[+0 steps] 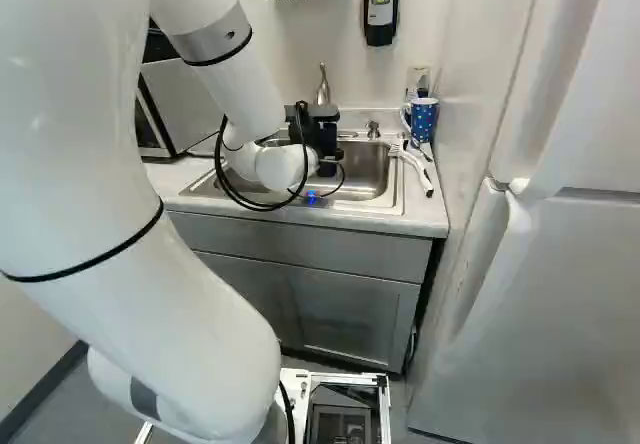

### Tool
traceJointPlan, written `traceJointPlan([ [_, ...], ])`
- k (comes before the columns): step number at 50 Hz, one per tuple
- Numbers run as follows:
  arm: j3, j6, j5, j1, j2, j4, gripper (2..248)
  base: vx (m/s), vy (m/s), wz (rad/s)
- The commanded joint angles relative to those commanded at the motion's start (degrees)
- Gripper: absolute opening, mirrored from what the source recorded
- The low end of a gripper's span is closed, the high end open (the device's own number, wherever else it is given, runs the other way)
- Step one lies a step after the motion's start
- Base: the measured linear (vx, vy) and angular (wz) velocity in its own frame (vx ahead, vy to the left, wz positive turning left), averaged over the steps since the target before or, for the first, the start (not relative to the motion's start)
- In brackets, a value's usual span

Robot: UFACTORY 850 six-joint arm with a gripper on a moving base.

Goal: Rinse the cup and place it in the tray

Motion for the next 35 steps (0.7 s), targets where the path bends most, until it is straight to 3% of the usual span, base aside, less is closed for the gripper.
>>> traceJointPlan([
  [35, 0.00, 0.00, 0.00, 0.00, 0.00, 0.00, 124, 0.000, 0.000, 0.000],
])
